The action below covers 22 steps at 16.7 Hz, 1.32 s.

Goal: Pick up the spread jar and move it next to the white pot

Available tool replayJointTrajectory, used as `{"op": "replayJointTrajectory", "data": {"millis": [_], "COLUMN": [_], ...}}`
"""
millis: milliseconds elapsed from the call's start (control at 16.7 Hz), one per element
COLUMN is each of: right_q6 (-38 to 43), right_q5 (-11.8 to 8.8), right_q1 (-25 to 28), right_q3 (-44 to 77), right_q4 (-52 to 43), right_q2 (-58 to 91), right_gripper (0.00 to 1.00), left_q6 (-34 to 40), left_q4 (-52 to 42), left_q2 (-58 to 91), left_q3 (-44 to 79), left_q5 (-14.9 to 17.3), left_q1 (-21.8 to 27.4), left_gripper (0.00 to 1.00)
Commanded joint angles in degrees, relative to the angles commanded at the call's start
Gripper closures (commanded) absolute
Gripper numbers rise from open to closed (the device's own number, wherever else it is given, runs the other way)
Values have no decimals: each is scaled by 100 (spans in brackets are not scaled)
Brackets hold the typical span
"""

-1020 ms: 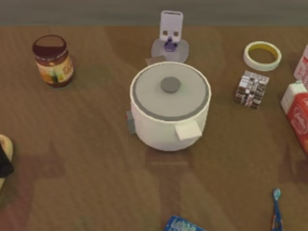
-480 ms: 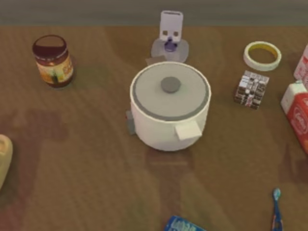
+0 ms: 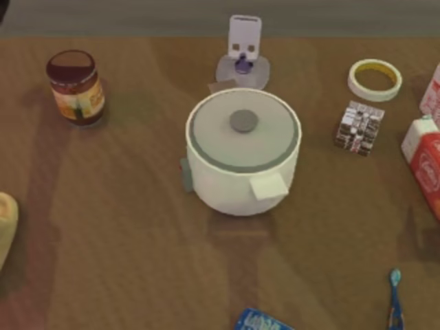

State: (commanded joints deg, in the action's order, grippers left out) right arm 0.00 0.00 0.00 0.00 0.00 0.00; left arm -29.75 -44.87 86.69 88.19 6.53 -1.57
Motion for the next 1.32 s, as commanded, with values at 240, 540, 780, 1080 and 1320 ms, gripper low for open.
{"op": "replayJointTrajectory", "data": {"millis": [240,540,780,1080,1320], "right_q6": [0,0,0,0,0], "right_q5": [0,0,0,0,0], "right_q1": [0,0,0,0,0], "right_q3": [0,0,0,0,0], "right_q4": [0,0,0,0,0], "right_q2": [0,0,0,0,0], "right_gripper": [0,0,0,0,0], "left_q6": [-739,-1508,-1926,-2110,-2104], "left_q4": [-1224,-2519,-3227,-3538,-3529], "left_q2": [2332,4807,6168,6768,6780], "left_q3": [2301,4758,6117,6718,6702], "left_q5": [258,536,684,746,739], "left_q1": [31,60,69,69,37], "left_gripper": [0,0,0,0,0]}}
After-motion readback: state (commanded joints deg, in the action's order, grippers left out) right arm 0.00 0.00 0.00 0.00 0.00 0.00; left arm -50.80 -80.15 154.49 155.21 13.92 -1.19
